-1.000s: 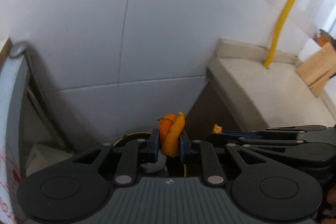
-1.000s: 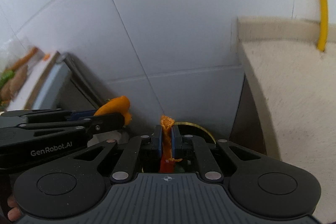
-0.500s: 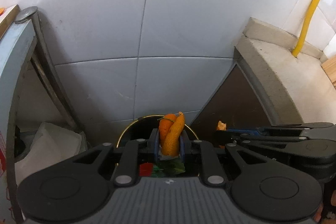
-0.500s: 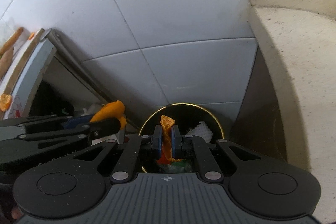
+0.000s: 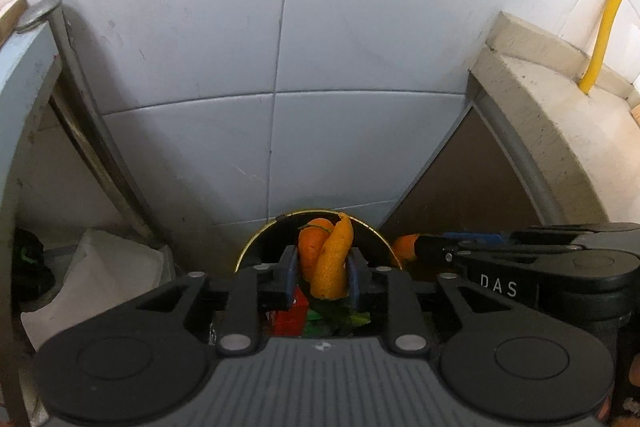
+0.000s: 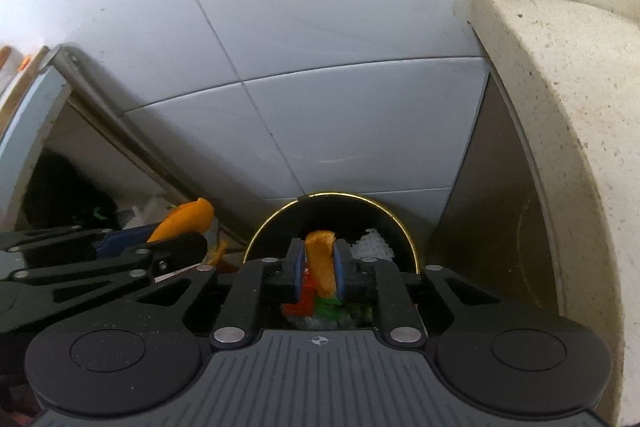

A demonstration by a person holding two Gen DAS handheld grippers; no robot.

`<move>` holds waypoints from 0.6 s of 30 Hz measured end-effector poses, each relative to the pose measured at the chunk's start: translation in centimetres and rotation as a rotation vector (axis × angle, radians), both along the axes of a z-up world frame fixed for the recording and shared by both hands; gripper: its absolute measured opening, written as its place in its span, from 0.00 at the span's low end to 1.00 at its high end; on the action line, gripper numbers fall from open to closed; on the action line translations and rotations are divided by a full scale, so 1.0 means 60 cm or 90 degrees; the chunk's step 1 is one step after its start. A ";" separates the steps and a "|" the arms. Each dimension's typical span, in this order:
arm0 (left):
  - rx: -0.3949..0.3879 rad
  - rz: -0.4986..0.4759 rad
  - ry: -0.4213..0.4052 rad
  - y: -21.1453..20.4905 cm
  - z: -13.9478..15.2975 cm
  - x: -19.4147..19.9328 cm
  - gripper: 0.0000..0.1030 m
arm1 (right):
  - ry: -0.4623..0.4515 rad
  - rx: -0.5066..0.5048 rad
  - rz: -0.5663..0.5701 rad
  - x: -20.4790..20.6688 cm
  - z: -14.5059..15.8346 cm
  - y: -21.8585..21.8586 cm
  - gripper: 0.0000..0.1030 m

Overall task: Collect trash
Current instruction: 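Open both tools over the bin to drop the orange peels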

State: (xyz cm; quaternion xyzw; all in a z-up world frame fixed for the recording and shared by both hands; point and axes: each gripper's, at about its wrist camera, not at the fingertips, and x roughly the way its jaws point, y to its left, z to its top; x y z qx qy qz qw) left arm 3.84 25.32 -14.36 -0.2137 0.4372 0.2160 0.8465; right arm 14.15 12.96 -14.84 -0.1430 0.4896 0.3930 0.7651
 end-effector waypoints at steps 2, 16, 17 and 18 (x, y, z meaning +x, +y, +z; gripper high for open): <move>-0.001 0.004 0.004 0.001 -0.004 0.003 0.25 | -0.003 -0.004 -0.001 0.002 -0.004 0.001 0.26; -0.024 0.010 0.010 0.000 -0.013 0.005 0.34 | -0.002 0.006 -0.055 0.009 -0.009 -0.030 0.29; -0.027 0.011 0.005 0.001 -0.009 0.002 0.35 | -0.004 0.009 -0.059 0.005 -0.006 -0.033 0.29; -0.026 0.012 0.001 0.001 -0.005 -0.001 0.35 | -0.008 0.010 -0.064 0.002 -0.001 -0.039 0.29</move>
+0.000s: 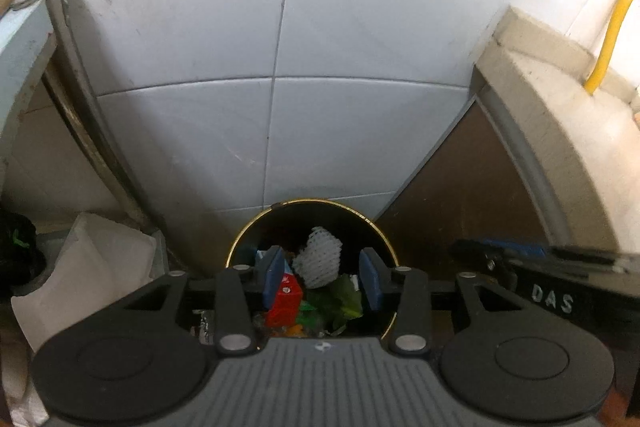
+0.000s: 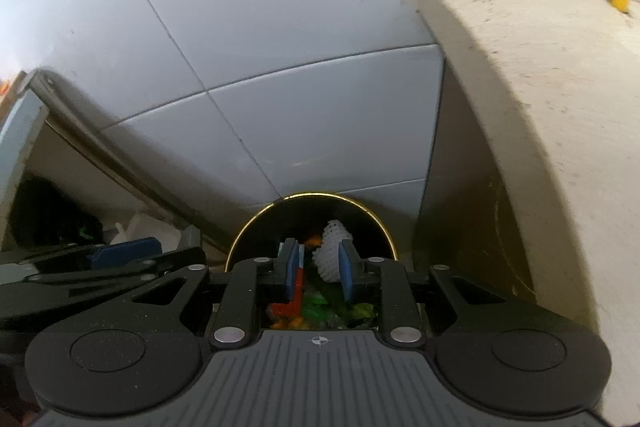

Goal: Collect trash

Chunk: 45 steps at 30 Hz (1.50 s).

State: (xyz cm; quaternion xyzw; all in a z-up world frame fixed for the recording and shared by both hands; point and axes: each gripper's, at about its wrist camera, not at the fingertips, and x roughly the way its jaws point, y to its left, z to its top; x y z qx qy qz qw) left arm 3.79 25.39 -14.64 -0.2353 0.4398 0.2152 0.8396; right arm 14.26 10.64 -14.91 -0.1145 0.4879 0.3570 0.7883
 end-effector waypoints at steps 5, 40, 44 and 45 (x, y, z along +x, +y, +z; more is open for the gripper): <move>0.022 0.016 -0.025 -0.019 0.040 -0.025 0.41 | -0.012 0.024 -0.013 -0.022 0.028 -0.030 0.35; 0.118 0.026 -0.087 -0.197 0.155 -0.123 0.68 | -0.086 0.128 0.012 -0.125 0.166 -0.205 0.50; 0.129 0.033 -0.095 -0.199 0.159 -0.137 0.75 | -0.089 0.133 0.011 -0.135 0.173 -0.209 0.50; 0.132 0.036 -0.096 -0.199 0.160 -0.141 0.76 | -0.091 0.134 0.013 -0.137 0.174 -0.211 0.50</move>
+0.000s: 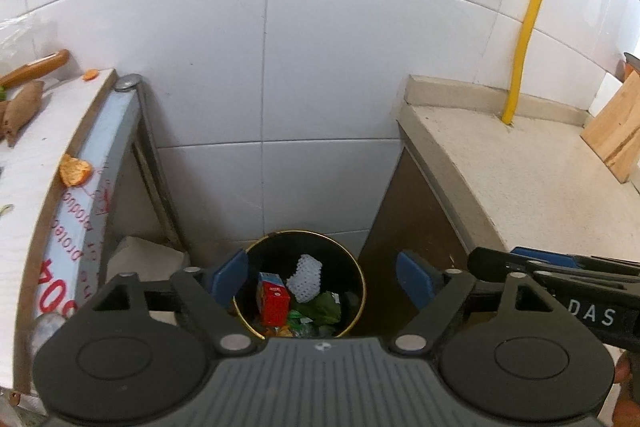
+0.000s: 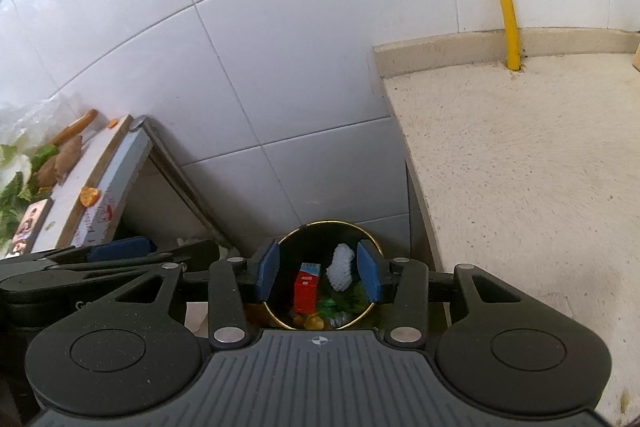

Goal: Collect trash

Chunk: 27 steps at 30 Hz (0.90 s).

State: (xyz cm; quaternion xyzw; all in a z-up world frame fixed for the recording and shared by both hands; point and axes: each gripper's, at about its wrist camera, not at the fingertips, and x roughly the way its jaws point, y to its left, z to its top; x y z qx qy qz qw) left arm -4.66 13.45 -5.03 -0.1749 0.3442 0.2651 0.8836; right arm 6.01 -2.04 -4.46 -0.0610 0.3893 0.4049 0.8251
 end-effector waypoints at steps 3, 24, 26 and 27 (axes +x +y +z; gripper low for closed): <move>-0.004 0.006 -0.004 0.001 0.001 -0.009 0.78 | -0.005 0.002 0.003 -0.006 0.005 0.000 0.51; 0.025 -0.006 0.003 -0.032 0.002 -0.021 0.79 | -0.012 0.000 0.003 -0.027 0.007 -0.026 0.51; 0.032 -0.009 0.004 -0.036 0.002 -0.020 0.80 | -0.013 0.001 0.003 -0.029 0.007 -0.029 0.51; 0.036 -0.008 0.004 -0.037 0.002 -0.021 0.81 | -0.012 0.002 0.003 -0.029 0.008 -0.031 0.51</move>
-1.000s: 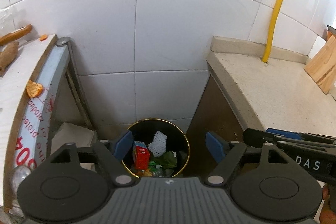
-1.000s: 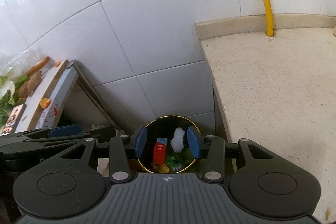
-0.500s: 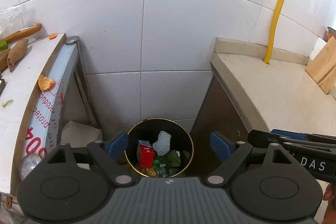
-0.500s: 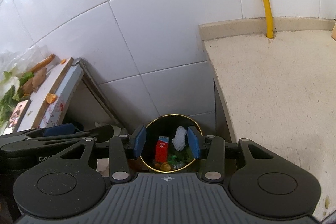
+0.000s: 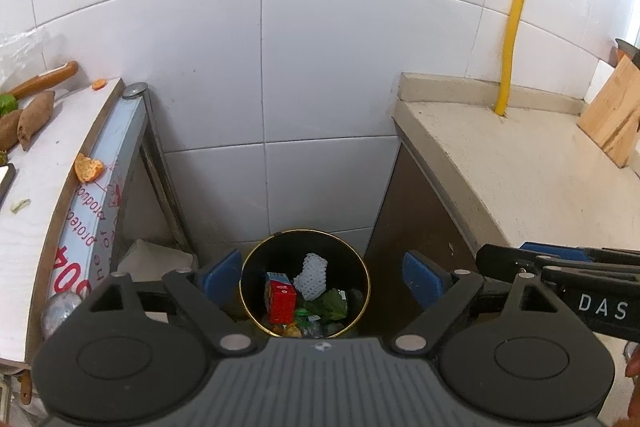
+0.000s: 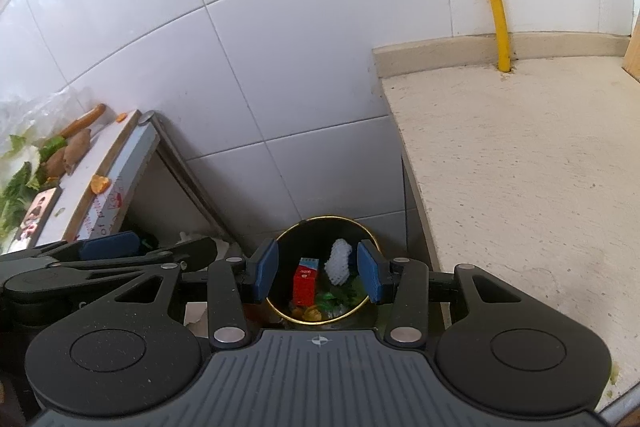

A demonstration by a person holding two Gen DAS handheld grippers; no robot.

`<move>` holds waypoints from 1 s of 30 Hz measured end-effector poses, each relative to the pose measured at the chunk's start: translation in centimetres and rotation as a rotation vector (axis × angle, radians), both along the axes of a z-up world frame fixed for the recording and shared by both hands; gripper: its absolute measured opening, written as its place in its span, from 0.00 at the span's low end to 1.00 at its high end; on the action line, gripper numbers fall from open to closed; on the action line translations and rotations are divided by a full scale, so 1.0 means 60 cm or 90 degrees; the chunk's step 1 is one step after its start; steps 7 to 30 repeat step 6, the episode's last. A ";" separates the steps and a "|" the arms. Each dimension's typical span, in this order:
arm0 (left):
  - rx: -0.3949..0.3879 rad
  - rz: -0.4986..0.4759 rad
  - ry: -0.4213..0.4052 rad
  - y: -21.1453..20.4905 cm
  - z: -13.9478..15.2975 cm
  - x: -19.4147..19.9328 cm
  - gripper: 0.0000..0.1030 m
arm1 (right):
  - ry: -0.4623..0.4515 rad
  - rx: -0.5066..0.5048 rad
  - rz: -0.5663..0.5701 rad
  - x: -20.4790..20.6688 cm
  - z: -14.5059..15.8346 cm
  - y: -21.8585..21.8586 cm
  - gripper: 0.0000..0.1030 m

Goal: Collect trash

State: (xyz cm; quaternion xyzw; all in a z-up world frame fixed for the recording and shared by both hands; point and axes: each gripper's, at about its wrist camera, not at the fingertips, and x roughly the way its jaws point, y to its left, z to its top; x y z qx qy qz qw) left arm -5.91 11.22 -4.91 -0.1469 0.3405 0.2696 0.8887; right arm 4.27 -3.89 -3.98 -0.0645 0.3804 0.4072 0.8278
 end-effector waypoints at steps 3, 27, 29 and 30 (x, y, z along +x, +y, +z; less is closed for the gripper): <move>0.001 -0.002 0.000 -0.003 0.001 0.000 0.81 | -0.001 0.001 -0.001 -0.001 0.001 -0.004 0.51; 0.003 -0.002 0.003 -0.006 0.001 0.001 0.83 | 0.001 0.002 -0.002 -0.001 0.002 -0.008 0.51; 0.003 -0.002 0.003 -0.006 0.001 0.001 0.83 | 0.001 0.002 -0.002 -0.001 0.002 -0.008 0.51; 0.003 -0.002 0.003 -0.006 0.001 0.001 0.83 | 0.001 0.002 -0.002 -0.001 0.002 -0.008 0.51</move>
